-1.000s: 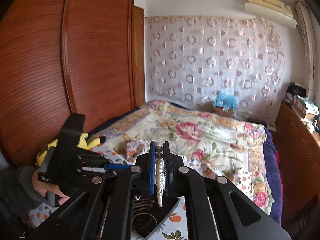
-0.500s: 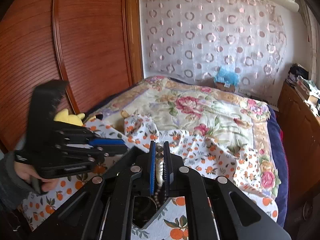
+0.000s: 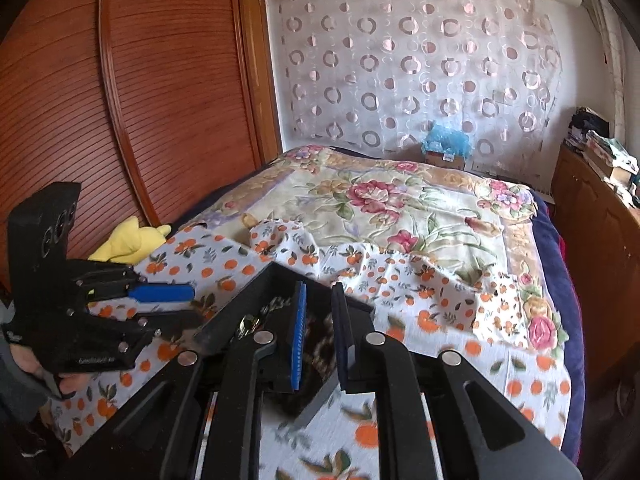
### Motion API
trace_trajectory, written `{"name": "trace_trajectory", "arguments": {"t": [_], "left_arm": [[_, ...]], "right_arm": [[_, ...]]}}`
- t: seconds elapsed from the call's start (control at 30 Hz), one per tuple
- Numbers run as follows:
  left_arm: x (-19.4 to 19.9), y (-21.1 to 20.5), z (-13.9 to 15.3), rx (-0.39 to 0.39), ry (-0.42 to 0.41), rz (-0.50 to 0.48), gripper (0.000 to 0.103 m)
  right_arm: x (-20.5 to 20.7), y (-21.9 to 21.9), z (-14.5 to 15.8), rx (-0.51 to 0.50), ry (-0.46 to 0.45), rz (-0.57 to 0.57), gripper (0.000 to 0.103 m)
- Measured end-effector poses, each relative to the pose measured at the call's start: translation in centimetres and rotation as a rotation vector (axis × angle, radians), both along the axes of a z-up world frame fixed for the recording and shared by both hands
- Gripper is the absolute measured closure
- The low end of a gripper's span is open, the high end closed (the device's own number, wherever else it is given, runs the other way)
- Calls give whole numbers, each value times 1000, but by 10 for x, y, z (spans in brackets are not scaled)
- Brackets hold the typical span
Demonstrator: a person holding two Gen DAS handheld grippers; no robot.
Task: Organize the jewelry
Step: 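Lower the pearl strands into the black box and open both tools, then grasp the green drop earring with the right tool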
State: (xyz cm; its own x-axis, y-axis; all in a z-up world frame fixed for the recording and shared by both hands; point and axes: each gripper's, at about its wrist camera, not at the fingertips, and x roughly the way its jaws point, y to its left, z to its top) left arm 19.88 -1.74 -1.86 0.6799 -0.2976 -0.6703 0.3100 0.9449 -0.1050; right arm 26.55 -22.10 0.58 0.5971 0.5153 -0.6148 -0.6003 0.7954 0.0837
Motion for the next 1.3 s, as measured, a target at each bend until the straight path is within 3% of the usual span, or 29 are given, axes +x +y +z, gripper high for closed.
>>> {"name": "trace_trajectory", "arguments": {"t": [0.2,0.53,0.93,1.07,1.3], "left_arm": [[-27,-6,-21,18,31,-20,64],[-57,-13,-54,15,108,-31,63],[-76,-12,-67,18,134,-22,63],[-78,-14,-68,17,137,-28,63],[-77,-19,-67,23,144,-44,63]], "right_arm": [[-55,-8,-35,-33,62,7,88],[-113,-7,-93,-96,177,14,88],[-132,12,-107,-158,189,65,88],[-134,14,-113,-183,196,66,77],[-134,14,-119,-223,190,60,74]]}}
